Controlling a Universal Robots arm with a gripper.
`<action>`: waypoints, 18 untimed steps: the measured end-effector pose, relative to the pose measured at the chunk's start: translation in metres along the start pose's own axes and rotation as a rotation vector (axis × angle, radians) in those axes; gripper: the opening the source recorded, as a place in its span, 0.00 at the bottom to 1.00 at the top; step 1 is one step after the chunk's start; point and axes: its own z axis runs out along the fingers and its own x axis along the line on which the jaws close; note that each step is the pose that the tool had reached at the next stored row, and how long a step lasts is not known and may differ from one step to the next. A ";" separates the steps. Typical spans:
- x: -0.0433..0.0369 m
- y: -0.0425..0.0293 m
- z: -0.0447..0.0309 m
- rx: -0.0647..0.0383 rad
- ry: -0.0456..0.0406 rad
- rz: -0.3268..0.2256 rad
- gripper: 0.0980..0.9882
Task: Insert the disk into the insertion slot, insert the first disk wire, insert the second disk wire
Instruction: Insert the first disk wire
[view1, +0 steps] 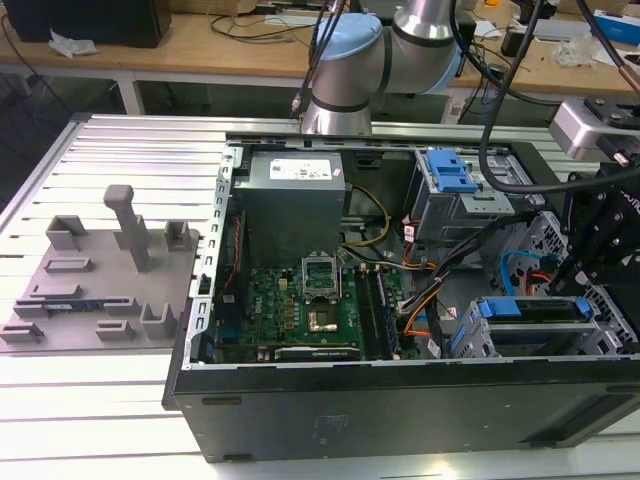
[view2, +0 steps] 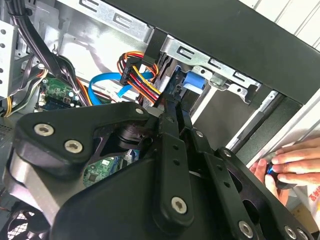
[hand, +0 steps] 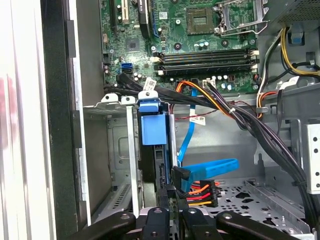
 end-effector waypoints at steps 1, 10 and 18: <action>0.0000 0.0000 0.0000 0.000 0.0000 0.000 0.08; 0.0007 0.0009 0.0007 0.002 0.0025 0.001 0.08; -0.0029 0.0028 0.0006 0.019 0.0137 0.027 0.08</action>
